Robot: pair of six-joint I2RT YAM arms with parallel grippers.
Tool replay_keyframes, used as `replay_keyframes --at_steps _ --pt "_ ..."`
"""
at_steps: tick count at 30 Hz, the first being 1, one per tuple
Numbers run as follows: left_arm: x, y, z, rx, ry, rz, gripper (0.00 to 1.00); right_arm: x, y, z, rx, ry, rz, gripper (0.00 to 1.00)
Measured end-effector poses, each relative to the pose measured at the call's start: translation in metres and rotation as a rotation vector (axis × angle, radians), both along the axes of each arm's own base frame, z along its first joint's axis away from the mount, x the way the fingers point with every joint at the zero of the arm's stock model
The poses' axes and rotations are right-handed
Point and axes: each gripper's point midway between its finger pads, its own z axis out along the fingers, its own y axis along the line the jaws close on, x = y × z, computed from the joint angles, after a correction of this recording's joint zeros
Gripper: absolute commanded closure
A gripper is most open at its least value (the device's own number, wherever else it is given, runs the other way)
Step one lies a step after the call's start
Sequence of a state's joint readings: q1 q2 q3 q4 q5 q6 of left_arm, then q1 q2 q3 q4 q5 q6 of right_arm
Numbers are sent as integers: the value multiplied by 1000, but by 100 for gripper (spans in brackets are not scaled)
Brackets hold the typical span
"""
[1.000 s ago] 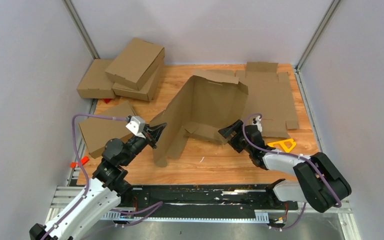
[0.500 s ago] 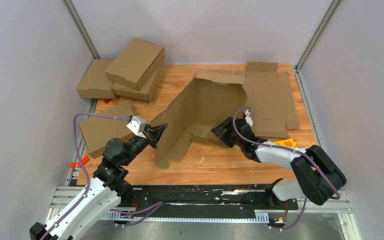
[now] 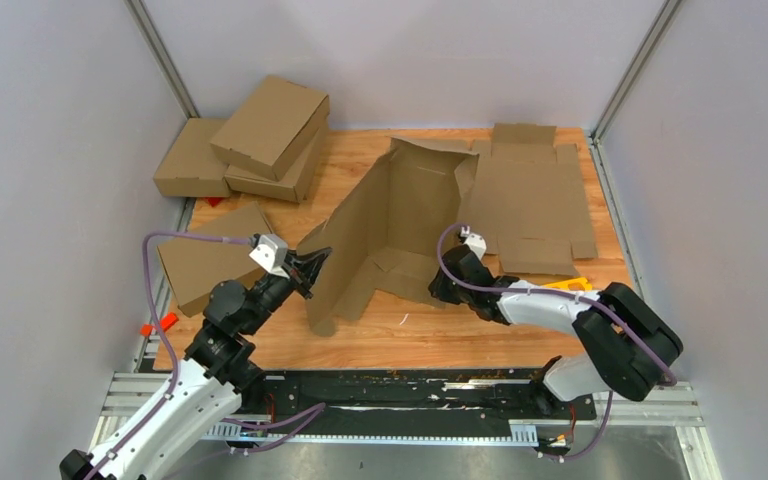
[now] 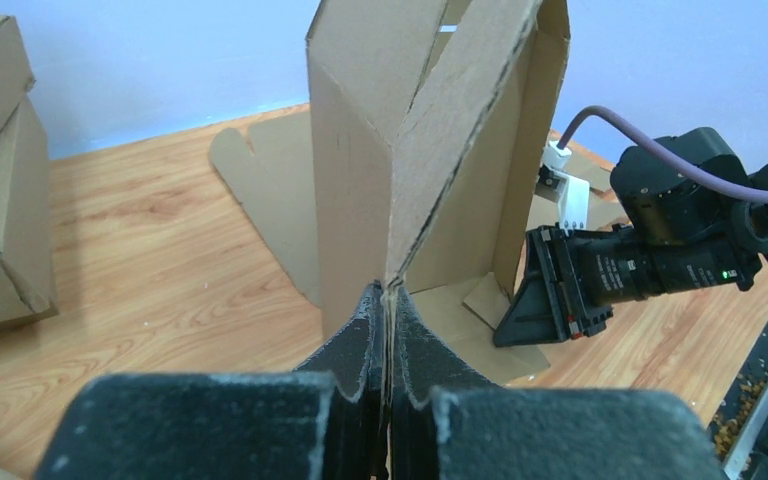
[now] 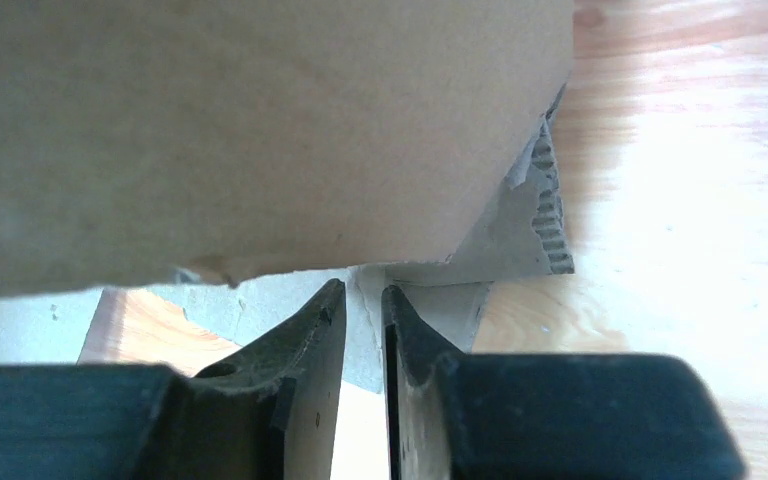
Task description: Fold the paper box
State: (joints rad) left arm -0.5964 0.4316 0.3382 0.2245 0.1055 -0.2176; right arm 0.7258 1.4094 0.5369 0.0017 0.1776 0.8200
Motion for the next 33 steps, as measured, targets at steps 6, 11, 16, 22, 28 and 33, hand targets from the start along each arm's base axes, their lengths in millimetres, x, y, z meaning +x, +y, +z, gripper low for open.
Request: replay_keyframes --at_steps 6,11,16,22,28,33 --pt "0 6 -2 -4 -6 27 100 5 15 -1 16 -41 28 73" --pt "-3 7 -5 -9 -14 24 100 -7 10 3 34 -64 58 69" --pt "-7 3 -7 -10 -23 -8 100 -19 10 22 42 -123 184 65" --pt "-10 0 -6 -13 -33 -32 100 -28 33 78 227 -255 354 64" --pt "-12 -4 -9 -7 -27 -57 100 -22 38 93 349 -255 396 61" --pt "-12 -4 -9 -7 -26 -54 100 -22 31 103 392 -262 395 50"
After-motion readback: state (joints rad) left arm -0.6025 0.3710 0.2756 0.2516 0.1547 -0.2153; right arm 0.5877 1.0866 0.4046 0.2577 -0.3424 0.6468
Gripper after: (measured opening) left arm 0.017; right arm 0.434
